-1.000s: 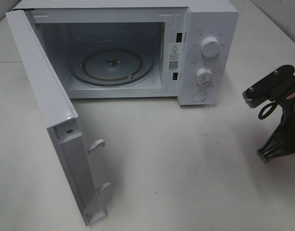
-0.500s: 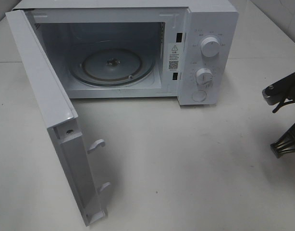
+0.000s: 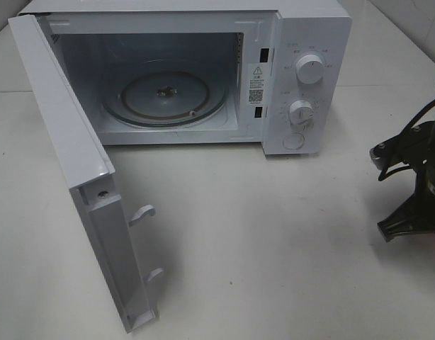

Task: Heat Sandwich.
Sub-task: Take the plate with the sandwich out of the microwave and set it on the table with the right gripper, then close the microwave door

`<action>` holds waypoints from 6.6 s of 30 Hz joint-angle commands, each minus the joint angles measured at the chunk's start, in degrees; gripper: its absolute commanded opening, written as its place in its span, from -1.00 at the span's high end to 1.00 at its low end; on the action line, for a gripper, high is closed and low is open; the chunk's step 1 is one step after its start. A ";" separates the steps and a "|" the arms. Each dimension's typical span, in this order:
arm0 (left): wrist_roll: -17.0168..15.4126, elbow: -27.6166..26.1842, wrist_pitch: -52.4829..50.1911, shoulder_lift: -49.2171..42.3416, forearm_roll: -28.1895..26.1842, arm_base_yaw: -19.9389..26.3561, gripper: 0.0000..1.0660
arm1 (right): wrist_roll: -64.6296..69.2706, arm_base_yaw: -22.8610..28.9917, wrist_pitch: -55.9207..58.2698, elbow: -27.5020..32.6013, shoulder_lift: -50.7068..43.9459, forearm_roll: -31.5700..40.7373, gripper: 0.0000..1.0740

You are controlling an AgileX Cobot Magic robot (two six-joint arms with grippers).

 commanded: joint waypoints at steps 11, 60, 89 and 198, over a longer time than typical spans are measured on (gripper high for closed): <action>-0.29 0.11 -0.74 -0.86 -0.23 0.06 -0.83 | 6.25 -0.23 -2.98 -0.23 7.28 -6.65 0.95; -0.29 0.11 -0.74 -0.86 -0.23 0.06 -0.83 | -36.78 -0.23 0.63 -0.23 -21.77 34.61 -0.42; -0.29 0.11 -0.74 -0.86 -0.23 0.06 -0.83 | -41.02 -0.23 26.99 0.06 -65.20 39.13 -0.42; 0.23 -1.49 -6.47 9.80 -0.74 0.06 -0.67 | -42.63 -13.06 21.54 9.80 -98.78 40.68 -0.40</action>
